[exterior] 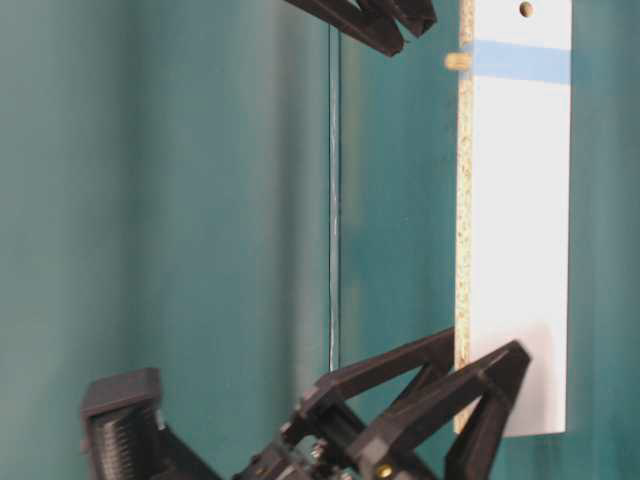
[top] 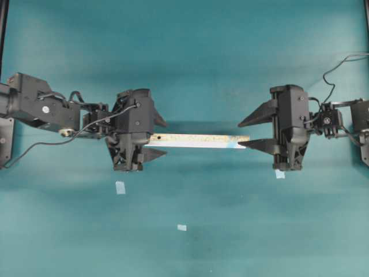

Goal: Insert the rod into the hole on the wooden board.
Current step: 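Open the right gripper and pull it back from the board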

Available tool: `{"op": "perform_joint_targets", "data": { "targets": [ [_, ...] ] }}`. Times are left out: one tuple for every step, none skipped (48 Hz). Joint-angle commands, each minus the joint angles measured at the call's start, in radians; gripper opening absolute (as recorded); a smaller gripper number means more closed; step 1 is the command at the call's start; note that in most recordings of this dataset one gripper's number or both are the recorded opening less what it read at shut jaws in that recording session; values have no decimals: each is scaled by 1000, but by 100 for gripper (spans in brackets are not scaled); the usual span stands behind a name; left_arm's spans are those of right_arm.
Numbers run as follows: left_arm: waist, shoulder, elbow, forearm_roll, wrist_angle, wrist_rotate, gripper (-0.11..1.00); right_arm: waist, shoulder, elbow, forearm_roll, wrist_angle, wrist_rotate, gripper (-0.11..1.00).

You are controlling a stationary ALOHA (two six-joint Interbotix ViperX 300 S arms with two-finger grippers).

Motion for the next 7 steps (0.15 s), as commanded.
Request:
{"op": "perform_joint_targets", "data": {
  "targets": [
    [2,-55,-9,2,28,2,85,0,-15,-5,-2,-5,2,60],
    [2,-61,-8,2,35,0,85,0,-15,-5,-3,-5,2,60],
    [2,-67,-8,2,41,2,85,0,-15,-3,-2,-3,2,60],
    [2,-74,-8,2,48,0,85,0,-15,-2,-2,-5,2,60],
    [2,-78,-6,2,52,2,85,0,-15,0,-2,-3,2,60],
    [2,-83,-5,2,58,0,85,0,-15,0,-2,-5,2,60],
    [2,-86,-5,2,61,0,85,0,-17,2,-3,-5,3,60]
  ]
}}
